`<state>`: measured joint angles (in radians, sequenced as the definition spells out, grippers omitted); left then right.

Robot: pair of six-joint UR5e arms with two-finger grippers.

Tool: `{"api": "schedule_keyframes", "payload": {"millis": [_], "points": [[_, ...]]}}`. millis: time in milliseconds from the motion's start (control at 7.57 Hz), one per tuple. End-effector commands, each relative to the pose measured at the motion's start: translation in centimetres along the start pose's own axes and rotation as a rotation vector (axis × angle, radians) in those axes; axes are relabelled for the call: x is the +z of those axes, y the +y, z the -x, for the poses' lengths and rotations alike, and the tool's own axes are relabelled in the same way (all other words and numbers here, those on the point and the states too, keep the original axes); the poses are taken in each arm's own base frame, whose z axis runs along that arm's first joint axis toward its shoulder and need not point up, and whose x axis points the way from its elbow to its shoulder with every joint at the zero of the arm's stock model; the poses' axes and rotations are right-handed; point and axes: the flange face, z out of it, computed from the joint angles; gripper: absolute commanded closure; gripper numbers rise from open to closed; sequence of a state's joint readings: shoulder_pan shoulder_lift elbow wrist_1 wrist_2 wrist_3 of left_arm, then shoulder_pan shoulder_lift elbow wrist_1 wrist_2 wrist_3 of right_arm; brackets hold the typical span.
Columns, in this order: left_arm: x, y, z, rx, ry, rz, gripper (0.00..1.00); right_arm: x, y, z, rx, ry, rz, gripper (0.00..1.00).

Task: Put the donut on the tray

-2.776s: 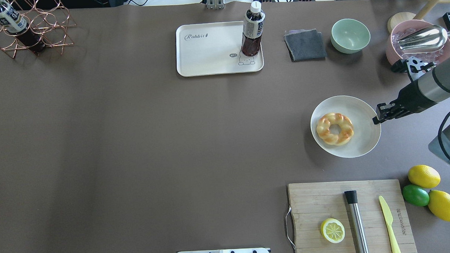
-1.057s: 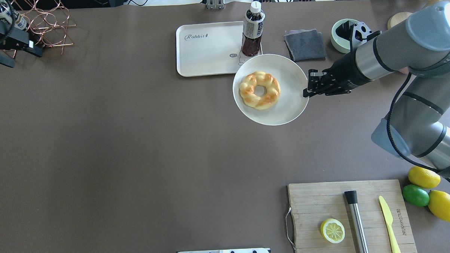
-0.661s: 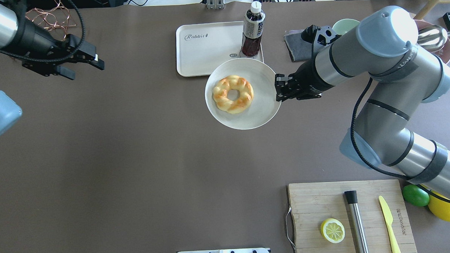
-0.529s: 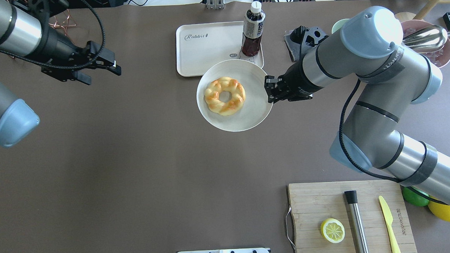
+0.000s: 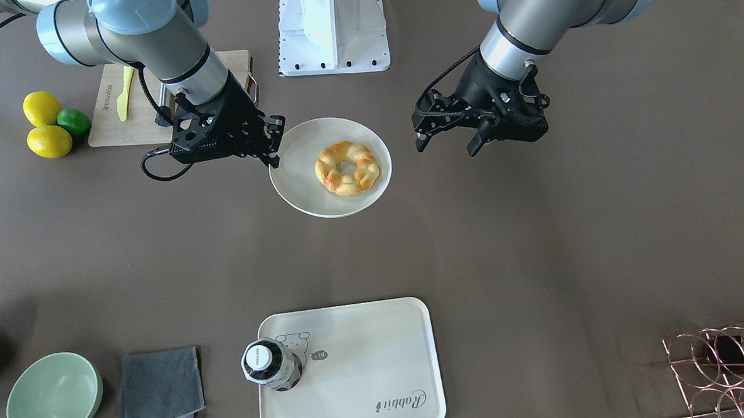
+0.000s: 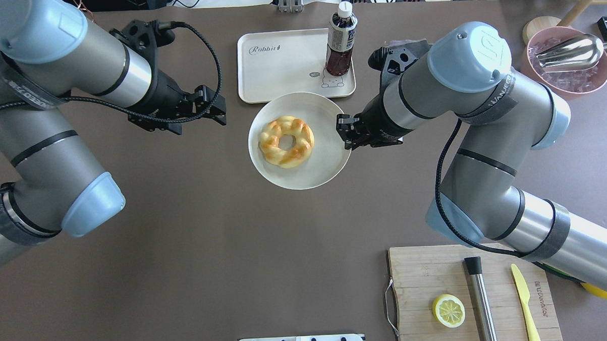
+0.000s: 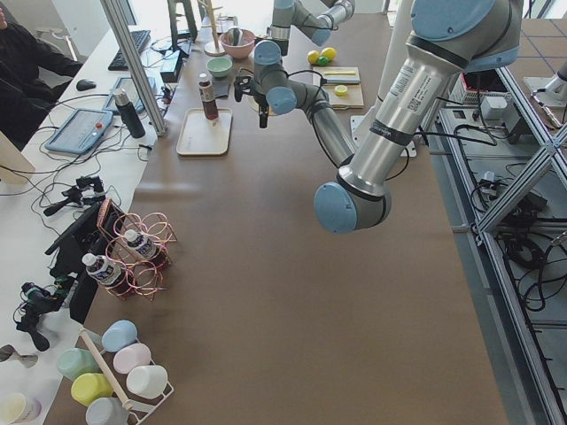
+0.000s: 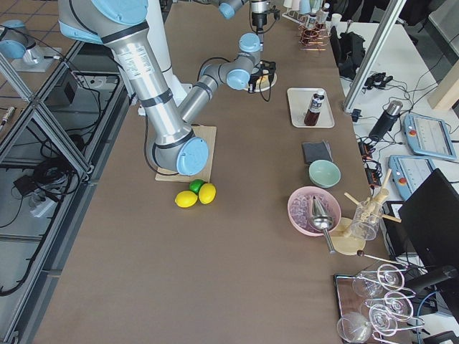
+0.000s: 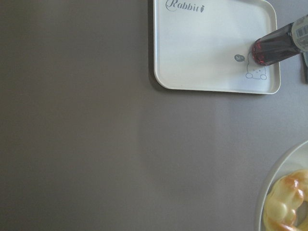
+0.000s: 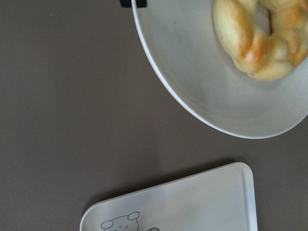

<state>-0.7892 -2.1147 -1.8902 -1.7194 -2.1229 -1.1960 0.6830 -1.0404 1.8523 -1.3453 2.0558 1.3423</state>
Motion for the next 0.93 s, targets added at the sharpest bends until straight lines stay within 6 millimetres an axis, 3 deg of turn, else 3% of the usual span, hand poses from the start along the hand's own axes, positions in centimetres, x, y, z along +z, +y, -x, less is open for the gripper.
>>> {"api": "schedule_keyframes", "payload": {"millis": [0,132,264,397,529,661,793], "points": [[1.9,2.4,-2.1,0.025,-0.007,0.001,0.03,-0.3,0.6,2.8,0.006,-0.030,0.010,1.00],[1.9,2.5,-2.2,0.025,-0.004,0.003,0.04,-0.7,0.7,3.6,0.013,-0.044,0.011,1.00],[2.4,3.1,-2.5,0.032,-0.002,0.015,0.12,-0.6,0.7,3.6,0.013,-0.043,0.011,1.00],[2.3,3.3,-2.6,0.036,0.004,0.014,0.27,-0.7,0.7,3.6,0.013,-0.044,0.011,1.00],[2.0,3.5,-2.7,0.039,0.010,0.017,0.53,-0.7,0.7,3.5,0.013,-0.043,0.011,1.00],[1.7,3.6,-2.8,0.039,0.015,0.017,0.70,-0.8,0.7,3.6,0.013,-0.044,0.011,1.00],[1.4,3.7,-3.0,0.043,0.021,0.016,0.75,-0.8,0.7,3.6,0.013,-0.044,0.011,1.00]]}}
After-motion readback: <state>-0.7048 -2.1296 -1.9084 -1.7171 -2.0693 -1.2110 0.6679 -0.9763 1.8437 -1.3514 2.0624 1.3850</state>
